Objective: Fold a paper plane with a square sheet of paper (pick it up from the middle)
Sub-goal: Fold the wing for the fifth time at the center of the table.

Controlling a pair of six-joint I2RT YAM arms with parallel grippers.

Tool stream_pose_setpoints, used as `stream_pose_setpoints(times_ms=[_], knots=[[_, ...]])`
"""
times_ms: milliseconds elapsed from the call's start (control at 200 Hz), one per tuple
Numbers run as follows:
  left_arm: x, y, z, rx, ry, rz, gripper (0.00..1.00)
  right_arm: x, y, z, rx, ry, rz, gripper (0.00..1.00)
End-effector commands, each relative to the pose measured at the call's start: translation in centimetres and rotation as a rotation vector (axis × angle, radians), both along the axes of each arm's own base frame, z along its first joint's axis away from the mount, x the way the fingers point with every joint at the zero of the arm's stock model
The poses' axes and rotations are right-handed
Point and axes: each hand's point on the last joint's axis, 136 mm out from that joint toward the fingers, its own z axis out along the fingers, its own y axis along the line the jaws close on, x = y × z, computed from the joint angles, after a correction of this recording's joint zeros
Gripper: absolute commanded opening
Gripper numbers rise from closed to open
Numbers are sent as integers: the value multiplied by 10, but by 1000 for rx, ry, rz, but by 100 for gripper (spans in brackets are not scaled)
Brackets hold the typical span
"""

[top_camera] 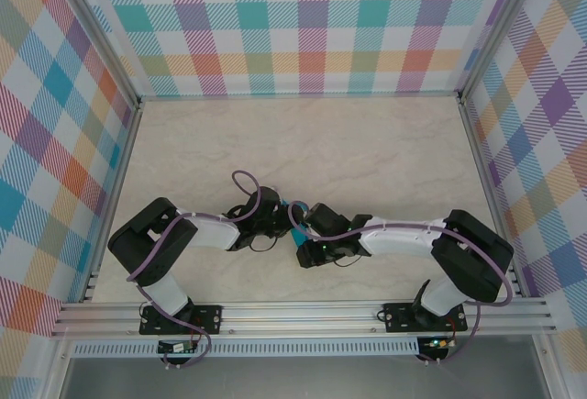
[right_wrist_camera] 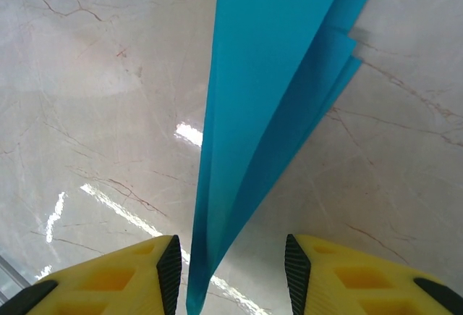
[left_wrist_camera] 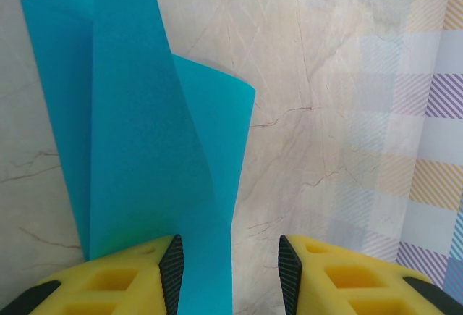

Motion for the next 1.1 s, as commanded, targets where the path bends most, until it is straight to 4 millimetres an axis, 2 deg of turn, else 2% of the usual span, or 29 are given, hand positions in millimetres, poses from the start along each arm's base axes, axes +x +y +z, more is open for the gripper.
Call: stream_pose_setpoints(times_ms=[0, 405, 600, 830, 920, 1095], knots=[[-13, 12, -31, 92, 77, 4, 42, 7, 5, 6, -17, -34, -20, 45], [-11, 10, -29, 73, 84, 21, 42, 1, -1, -8, -113, -52, 16, 39], [-12, 12, -29, 64, 86, 36, 41, 2, -20, -11, -190, -91, 27, 34], [-11, 16, -26, 55, 82, 76, 42, 2, -31, -6, -217, -135, 75, 28], [-10, 18, -26, 53, 81, 91, 42, 0, -28, -3, -192, -140, 91, 27], [-11, 19, -29, 57, 87, 95, 42, -5, -20, -1, -137, -126, 115, 19]])
